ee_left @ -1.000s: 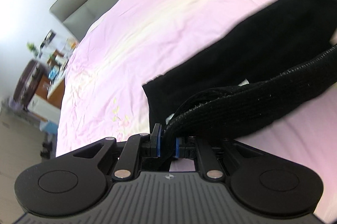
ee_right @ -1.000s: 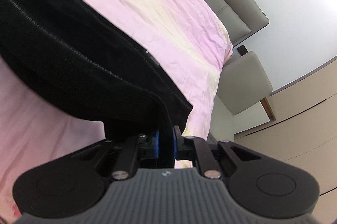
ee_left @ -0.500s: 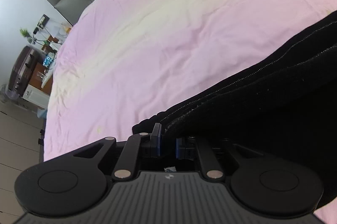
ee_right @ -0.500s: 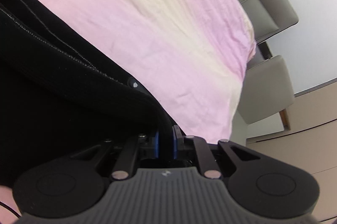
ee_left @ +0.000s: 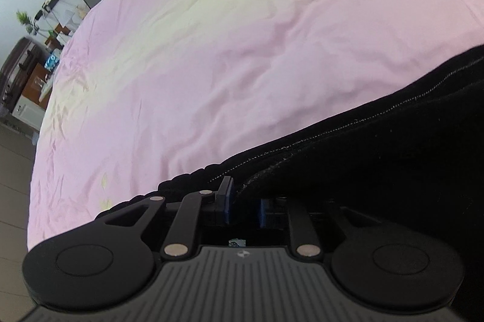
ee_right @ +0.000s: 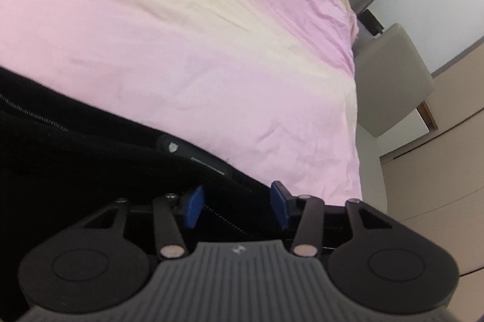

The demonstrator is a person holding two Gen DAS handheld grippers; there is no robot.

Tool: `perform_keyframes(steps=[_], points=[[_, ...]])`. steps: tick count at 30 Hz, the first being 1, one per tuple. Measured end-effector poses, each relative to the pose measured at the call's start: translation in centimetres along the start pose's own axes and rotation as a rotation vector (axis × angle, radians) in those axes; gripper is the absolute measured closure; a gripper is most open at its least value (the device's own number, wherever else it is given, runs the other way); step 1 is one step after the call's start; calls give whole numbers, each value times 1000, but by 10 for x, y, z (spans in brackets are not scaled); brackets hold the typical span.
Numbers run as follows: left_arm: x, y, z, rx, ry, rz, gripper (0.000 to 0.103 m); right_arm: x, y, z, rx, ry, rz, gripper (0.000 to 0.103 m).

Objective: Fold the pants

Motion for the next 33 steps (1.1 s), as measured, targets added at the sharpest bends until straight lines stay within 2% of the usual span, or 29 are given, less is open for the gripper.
perform_keyframes(steps=[4, 8, 9, 11, 12, 13, 15, 16, 17, 19, 22, 25, 28, 30, 33], points=[[16, -6, 17, 3, 64, 177, 77, -22, -11, 27, -47, -1, -124, 54], [18, -9, 38, -31, 77, 176, 75, -8, -16, 59, -73, -151, -237, 53], [18, -9, 43, -34, 81, 180, 73, 2, -16, 67, -75, -202, -254, 53], [18, -10, 50, -35, 92, 180, 67, 32, -15, 83, -68, -330, -283, 60], [19, -11, 52, -34, 95, 181, 64, 50, -13, 91, -59, -391, -288, 67], [22, -11, 54, -31, 104, 190, 62, 70, -11, 97, -45, -450, -286, 68], [31, -14, 56, -31, 133, 247, 57, 112, -9, 109, -19, -558, -273, 68], [39, -13, 56, -30, 135, 301, 44, 132, -8, 113, -8, -596, -260, 68], [50, -12, 56, -25, 130, 369, 41, 151, -8, 116, -3, -619, -243, 68], [64, -10, 59, -36, 133, 423, 40, 179, -14, 109, -8, -610, -204, 69], [74, -3, 65, -60, 129, 383, 40, 204, -34, 87, -8, -574, -226, 69], [90, 11, 66, -73, 126, 368, 40, 210, -66, 60, -29, -533, -276, 68], [110, 30, 61, -67, 138, 384, 38, 217, -91, 42, -43, -495, -269, 69], [125, 45, 54, -37, 152, 430, 37, 215, -99, 40, -57, -470, -255, 69], [144, 62, 49, -8, 160, 471, 37, 196, -98, 48, -54, -460, -305, 69]])
Point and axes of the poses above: each gripper's, at about its wrist camera, not at the fingertips, and z roughly against the way its jaws point, x to its left, y to its underside, the point moved 9 cm from there along -z, roughly the way its jaws point, and after that the axes turned 9 degrees about -x, right-handed, at the moved point
